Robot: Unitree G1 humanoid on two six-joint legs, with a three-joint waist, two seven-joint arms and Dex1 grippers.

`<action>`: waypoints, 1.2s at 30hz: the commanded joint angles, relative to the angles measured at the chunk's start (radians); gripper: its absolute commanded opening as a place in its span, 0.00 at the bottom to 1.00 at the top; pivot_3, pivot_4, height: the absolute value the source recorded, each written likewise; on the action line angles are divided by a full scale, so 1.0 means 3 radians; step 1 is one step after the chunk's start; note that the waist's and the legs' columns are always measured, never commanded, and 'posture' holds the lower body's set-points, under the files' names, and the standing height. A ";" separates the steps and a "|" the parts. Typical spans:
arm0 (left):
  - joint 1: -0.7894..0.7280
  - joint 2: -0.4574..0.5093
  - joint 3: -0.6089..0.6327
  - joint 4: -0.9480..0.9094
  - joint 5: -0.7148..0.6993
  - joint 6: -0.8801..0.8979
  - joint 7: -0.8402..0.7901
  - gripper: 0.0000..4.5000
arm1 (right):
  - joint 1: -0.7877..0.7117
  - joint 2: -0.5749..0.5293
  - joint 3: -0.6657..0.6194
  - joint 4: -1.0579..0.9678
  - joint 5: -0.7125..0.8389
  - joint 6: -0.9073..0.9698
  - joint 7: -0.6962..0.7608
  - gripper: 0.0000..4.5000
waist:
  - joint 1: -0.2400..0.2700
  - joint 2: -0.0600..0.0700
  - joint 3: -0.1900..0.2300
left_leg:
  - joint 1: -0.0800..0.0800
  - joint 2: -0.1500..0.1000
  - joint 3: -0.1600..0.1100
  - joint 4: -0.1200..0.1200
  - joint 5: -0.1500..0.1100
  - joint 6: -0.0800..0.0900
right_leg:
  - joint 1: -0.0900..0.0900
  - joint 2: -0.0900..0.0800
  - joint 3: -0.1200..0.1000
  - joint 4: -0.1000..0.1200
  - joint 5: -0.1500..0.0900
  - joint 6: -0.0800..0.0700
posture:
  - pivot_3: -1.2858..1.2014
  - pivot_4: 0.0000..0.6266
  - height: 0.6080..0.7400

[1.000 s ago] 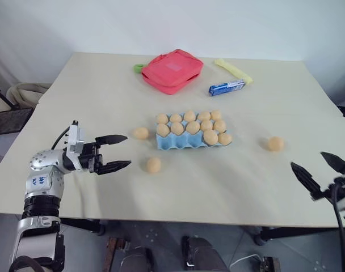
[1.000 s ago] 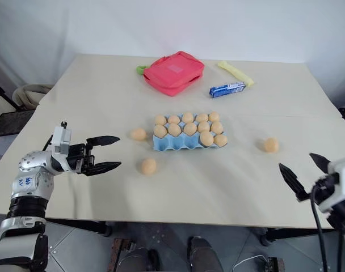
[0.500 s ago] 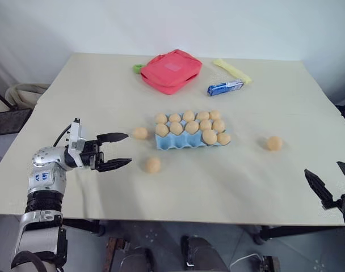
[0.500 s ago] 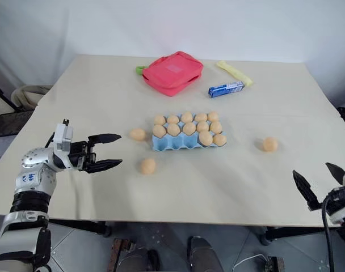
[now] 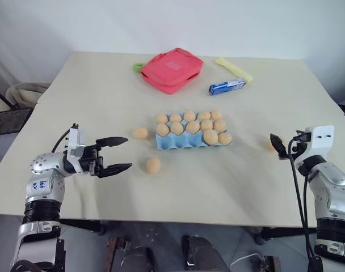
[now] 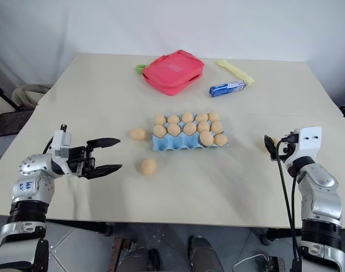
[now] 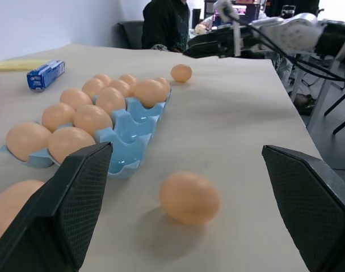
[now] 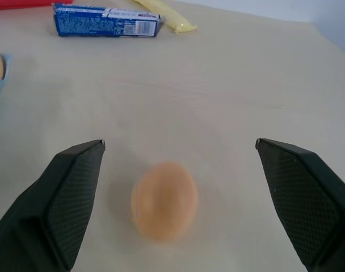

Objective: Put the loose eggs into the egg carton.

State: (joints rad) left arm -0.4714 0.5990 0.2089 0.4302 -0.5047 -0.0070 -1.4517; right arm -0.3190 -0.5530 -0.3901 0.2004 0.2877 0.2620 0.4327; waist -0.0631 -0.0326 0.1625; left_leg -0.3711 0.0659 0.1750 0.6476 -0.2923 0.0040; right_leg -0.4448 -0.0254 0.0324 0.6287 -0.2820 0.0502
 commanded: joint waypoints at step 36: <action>0.0298 0.0023 0.0152 -0.0463 -0.0135 0.0045 0.0307 1.00 | -0.0845 0.0297 0.0808 -0.0969 0.0096 0.0985 -0.0087 0.36 | -0.0086 0.0007 0.0004 | 0.0003 0.0003 0.0002 0.0001 0.0004 -0.0007 | -0.0002 -0.0002 0.0002 0.0010 0.0001 0.0003 | 0.52 0.24 1.00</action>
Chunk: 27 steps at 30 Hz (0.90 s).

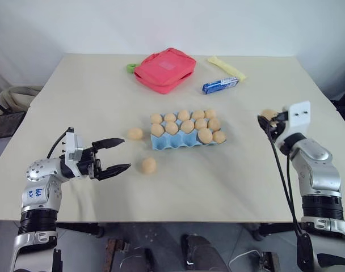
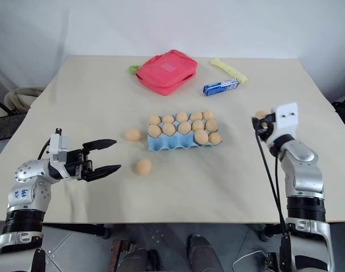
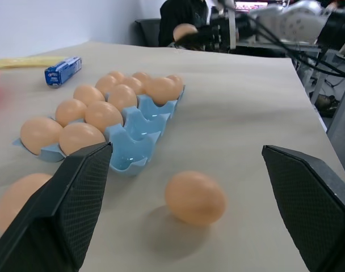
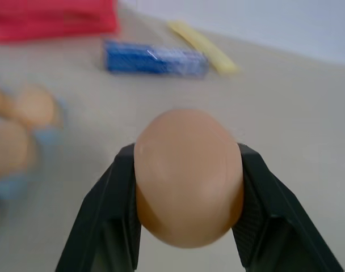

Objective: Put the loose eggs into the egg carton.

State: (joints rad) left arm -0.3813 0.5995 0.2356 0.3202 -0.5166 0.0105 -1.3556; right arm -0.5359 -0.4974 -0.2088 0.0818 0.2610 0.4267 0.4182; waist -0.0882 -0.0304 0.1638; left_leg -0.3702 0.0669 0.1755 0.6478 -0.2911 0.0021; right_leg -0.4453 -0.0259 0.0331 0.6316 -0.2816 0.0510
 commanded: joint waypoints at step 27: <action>0.0268 0.0026 0.0146 -0.0372 -0.0161 0.0007 0.0145 1.00 | -0.0297 0.0708 0.1365 -0.0420 -0.0373 0.0526 0.0131 0.36 | 0.0010 -0.0002 -0.0001 | -0.0013 0.0000 -0.0002 -0.0001 -0.0004 0.0001 | -0.0007 -0.0001 -0.0010 -0.0008 -0.0003 -0.0005 | 0.52 0.24 1.00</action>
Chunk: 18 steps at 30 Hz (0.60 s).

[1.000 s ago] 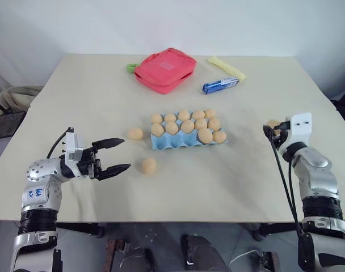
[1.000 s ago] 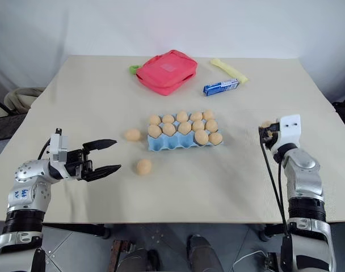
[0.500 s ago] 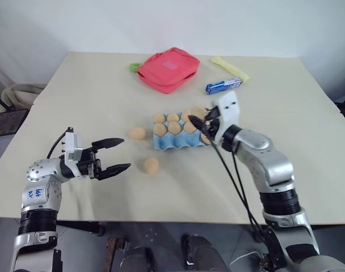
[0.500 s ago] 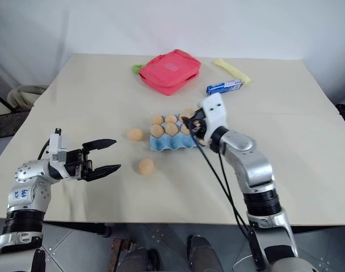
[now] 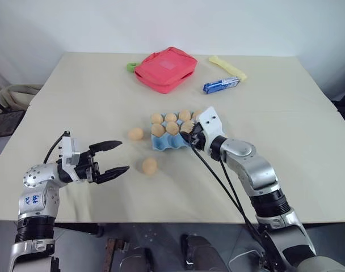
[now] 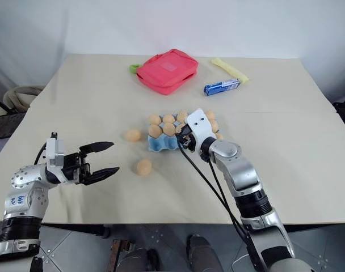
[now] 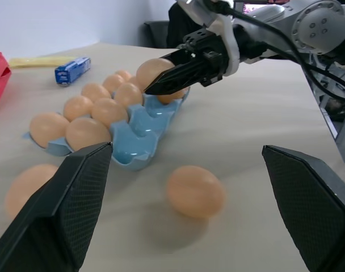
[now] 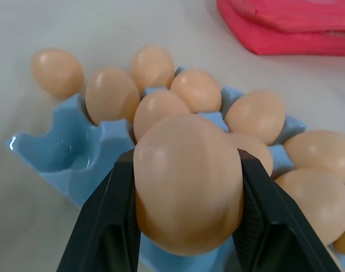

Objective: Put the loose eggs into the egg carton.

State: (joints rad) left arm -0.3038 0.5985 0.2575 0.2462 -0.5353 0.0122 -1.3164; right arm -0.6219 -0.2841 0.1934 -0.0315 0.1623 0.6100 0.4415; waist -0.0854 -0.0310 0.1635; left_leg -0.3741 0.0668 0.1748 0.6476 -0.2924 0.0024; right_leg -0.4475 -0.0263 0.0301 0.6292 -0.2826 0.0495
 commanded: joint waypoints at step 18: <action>-0.0015 0.0022 0.0029 -0.0114 -0.0088 -0.0008 0.0014 1.00 | 0.0096 -0.0142 -0.0083 -0.0316 -0.0043 0.0023 0.0178 0.99 | 0.0004 0.0000 0.0000 | 0.0000 -0.0001 0.0000 -0.0001 -0.0001 0.0000 | 0.0000 -0.0001 0.0000 -0.0003 0.0000 0.0000 | 0.52 0.24 1.00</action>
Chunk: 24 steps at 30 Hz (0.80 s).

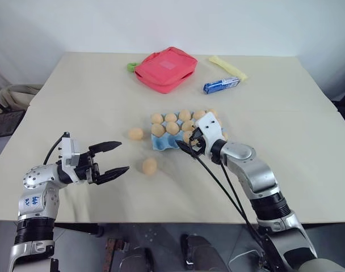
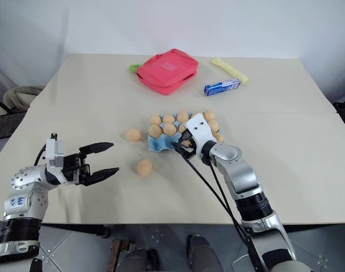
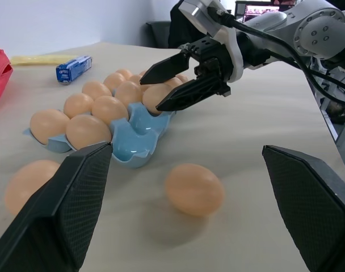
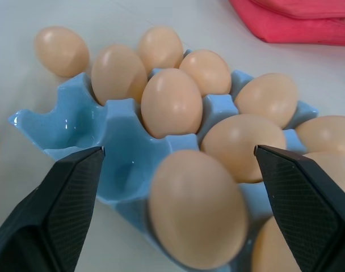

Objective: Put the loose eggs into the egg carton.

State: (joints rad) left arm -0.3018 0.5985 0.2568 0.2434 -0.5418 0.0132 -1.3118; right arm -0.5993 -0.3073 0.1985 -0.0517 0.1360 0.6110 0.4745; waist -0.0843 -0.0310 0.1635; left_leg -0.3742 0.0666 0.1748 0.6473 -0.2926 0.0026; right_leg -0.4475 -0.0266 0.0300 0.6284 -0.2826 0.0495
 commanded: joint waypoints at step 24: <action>0.0844 -0.0340 0.0357 -0.1354 0.0212 0.0343 0.2067 1.00 | 0.1561 -0.1527 -0.2005 -0.0586 0.1565 -0.0921 0.2290 0.99 | 0.0095 -0.0005 0.0003 | 0.0013 -0.0001 -0.0001 0.0000 -0.0014 0.0026 | 0.0014 0.0001 0.0005 -0.0004 0.0002 0.0004 | 0.52 0.24 1.00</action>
State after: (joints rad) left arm -0.0545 0.5024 0.3423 -0.0937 -0.4911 0.1137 -0.7459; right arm -0.1315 -0.7444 -0.3676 -0.2241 0.5795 0.3688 1.1344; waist -0.0559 -0.0324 0.1643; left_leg -0.3699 0.0661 0.1746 0.6477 -0.2966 0.0106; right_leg -0.4431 -0.0266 0.0318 0.6272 -0.2819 0.0510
